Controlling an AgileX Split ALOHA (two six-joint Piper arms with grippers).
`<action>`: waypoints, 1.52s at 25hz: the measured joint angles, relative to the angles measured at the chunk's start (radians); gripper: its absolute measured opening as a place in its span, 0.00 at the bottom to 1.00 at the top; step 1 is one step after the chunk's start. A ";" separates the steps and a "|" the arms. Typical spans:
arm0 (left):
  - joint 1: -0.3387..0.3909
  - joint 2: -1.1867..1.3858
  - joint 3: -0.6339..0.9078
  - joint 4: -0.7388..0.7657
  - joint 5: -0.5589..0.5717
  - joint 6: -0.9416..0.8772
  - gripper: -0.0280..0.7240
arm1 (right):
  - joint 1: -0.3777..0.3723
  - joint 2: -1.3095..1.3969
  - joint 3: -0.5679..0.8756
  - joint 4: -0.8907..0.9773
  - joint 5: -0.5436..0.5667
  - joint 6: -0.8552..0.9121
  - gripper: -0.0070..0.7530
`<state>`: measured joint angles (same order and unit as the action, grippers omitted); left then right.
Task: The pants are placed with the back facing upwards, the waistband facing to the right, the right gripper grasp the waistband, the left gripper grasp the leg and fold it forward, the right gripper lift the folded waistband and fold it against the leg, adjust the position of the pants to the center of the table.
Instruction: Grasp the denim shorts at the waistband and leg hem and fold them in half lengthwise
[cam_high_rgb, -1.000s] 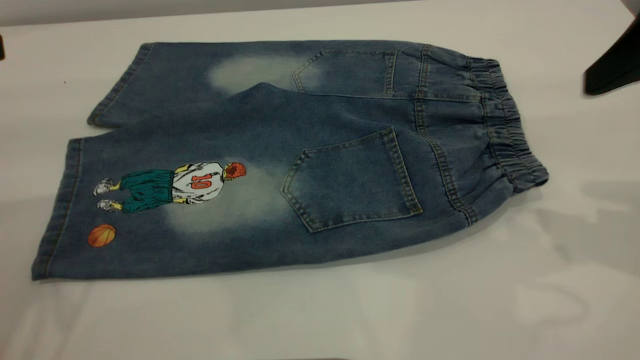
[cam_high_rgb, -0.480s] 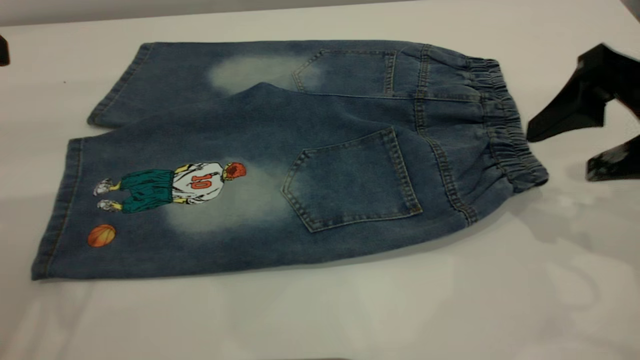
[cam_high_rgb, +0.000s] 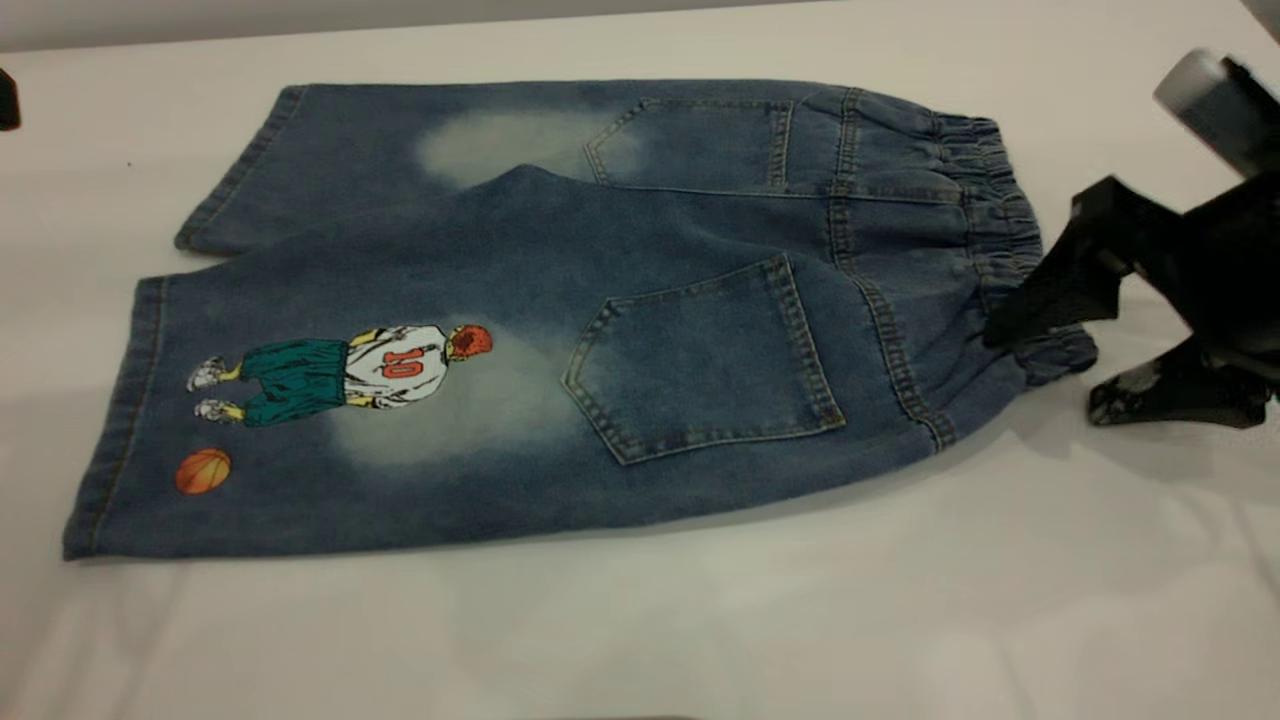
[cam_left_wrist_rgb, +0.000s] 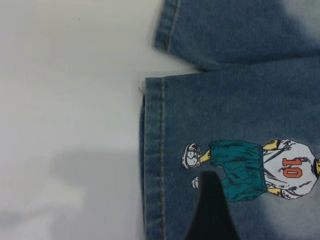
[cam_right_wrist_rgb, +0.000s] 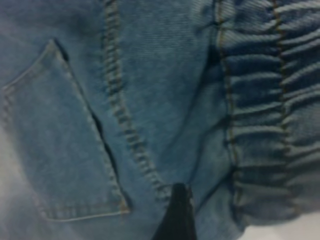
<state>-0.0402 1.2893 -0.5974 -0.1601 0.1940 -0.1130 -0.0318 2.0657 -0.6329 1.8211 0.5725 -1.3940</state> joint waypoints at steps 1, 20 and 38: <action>0.000 0.000 0.000 0.000 0.000 0.000 0.67 | -0.001 0.007 -0.007 0.001 0.007 -0.003 0.78; 0.000 0.052 0.000 0.016 0.208 0.079 0.67 | -0.001 0.016 -0.040 -0.004 -0.010 -0.050 0.05; 0.000 0.510 -0.012 0.119 0.107 0.085 0.67 | -0.002 0.017 -0.041 -0.006 0.034 -0.081 0.05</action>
<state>-0.0402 1.7989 -0.6090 -0.0410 0.3007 -0.0282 -0.0343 2.0827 -0.6736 1.8151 0.6061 -1.4748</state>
